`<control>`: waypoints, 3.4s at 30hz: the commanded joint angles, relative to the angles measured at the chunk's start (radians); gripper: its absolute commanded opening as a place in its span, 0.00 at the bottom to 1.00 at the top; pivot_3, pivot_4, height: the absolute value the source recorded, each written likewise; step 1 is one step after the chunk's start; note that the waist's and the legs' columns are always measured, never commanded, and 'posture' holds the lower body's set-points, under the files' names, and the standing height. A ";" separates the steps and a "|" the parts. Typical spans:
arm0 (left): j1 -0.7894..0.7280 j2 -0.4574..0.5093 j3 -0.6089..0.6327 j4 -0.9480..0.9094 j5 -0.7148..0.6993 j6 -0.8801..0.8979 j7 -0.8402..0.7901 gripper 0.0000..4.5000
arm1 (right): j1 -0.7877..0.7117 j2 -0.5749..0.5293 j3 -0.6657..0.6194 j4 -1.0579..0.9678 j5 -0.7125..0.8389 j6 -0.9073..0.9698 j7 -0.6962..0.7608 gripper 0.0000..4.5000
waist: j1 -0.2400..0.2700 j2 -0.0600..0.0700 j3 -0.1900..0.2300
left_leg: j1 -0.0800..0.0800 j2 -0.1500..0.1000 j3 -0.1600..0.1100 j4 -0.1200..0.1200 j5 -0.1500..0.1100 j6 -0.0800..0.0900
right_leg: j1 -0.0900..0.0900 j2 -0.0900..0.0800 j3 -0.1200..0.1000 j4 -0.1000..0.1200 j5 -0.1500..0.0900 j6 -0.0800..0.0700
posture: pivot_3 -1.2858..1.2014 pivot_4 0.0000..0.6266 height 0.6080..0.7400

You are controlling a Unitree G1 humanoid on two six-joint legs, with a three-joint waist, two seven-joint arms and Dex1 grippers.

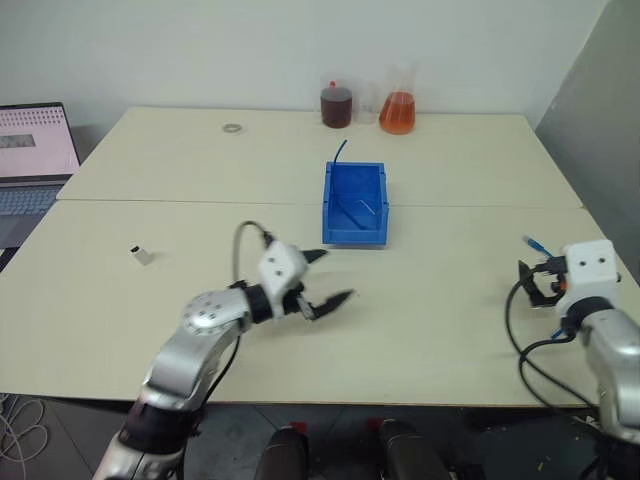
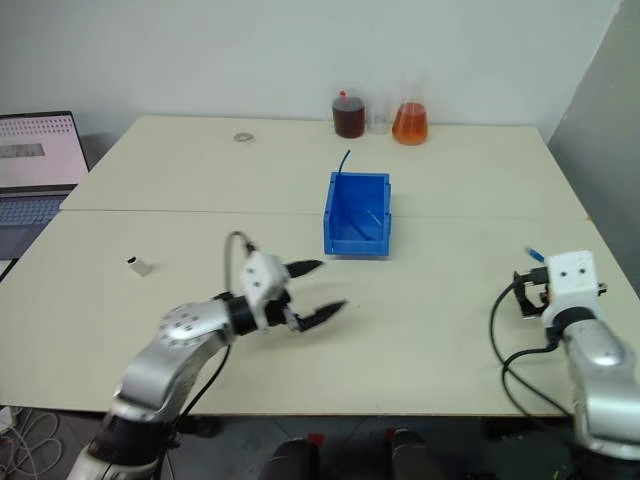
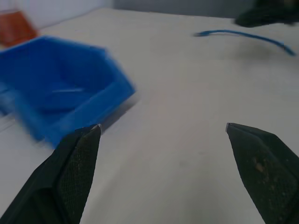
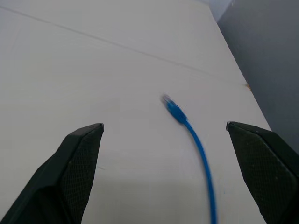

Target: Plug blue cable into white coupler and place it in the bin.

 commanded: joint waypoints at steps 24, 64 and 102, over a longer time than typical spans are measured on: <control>-0.237 -0.202 -0.104 0.323 0.103 -0.237 -0.180 1.00 | -0.617 -0.251 0.221 1.404 -0.065 -0.577 0.560 0.67 | -0.021 0.001 0.000 | 0.001 -0.001 0.001 0.001 0.001 0.002 | 0.001 -0.002 0.002 0.002 0.000 0.000 | 0.52 0.24 1.00; 0.906 -0.145 0.496 -0.413 0.012 -0.085 0.320 1.00 | -0.537 0.341 0.854 0.395 -0.084 -0.262 0.581 0.01 | -0.009 0.002 0.003 | 0.012 0.003 -0.002 -0.001 0.000 0.001 | 0.016 -0.001 -0.002 -0.011 0.000 0.004 | 0.52 0.24 1.00; -0.092 0.256 0.148 0.617 0.089 -0.341 -0.417 1.00 | -0.337 -0.006 0.477 -0.152 0.270 0.255 0.630 0.99 | -0.013 0.002 0.003 | -0.001 0.004 -0.004 -0.001 -0.003 0.001 | 0.004 0.001 -0.005 -0.010 0.000 -0.001 | 0.52 0.24 1.00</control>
